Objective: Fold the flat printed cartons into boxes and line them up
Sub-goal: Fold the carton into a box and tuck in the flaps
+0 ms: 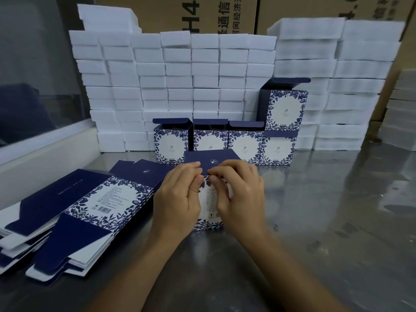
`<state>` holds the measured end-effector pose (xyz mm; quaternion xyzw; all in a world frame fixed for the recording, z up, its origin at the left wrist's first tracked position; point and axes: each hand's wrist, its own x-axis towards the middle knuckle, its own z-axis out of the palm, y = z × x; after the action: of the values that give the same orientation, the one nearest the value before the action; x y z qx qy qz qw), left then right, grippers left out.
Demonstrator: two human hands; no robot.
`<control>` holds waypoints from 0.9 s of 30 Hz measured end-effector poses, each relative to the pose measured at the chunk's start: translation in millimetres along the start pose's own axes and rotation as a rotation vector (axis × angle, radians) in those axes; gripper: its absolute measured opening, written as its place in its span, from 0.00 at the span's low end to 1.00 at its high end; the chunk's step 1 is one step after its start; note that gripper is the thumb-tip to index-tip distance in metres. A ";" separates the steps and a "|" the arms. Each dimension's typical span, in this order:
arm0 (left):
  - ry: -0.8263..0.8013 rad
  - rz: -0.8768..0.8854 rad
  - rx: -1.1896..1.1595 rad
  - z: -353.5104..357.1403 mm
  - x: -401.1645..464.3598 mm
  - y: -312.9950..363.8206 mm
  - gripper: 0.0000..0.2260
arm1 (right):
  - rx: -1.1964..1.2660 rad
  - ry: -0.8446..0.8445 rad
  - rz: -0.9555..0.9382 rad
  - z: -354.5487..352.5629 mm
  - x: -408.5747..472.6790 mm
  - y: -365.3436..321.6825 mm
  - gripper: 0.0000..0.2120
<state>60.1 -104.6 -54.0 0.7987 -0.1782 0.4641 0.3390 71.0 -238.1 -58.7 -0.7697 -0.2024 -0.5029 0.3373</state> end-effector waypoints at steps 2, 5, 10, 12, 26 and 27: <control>-0.002 -0.007 -0.001 0.3 -0.6 -0.1 0.15 | 0.053 0.014 0.002 -1.6 -1.0 8.2 0.06; 0.005 -0.056 -0.038 0.7 -0.6 1.6 0.11 | 0.101 0.023 0.050 -2.1 0.7 11.6 0.05; 0.017 -0.073 -0.066 1.0 -0.3 2.9 0.11 | 0.111 0.035 0.054 -3.0 0.5 15.3 0.06; 0.023 -0.074 -0.066 0.9 0.1 2.6 0.10 | 0.145 0.045 0.106 -5.8 -0.3 20.5 0.06; -0.005 -0.032 -0.042 -2.9 -0.6 0.8 0.11 | 0.613 0.057 0.616 -14.6 13.8 37.4 0.12; -0.010 -0.031 -0.041 -3.3 -0.8 0.3 0.11 | 0.613 0.043 0.652 -14.9 14.0 38.8 0.09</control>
<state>57.5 -102.5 -53.4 0.7965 -0.1767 0.4512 0.3616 92.5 -276.0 -54.2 -0.6471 -0.0817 -0.3029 0.6948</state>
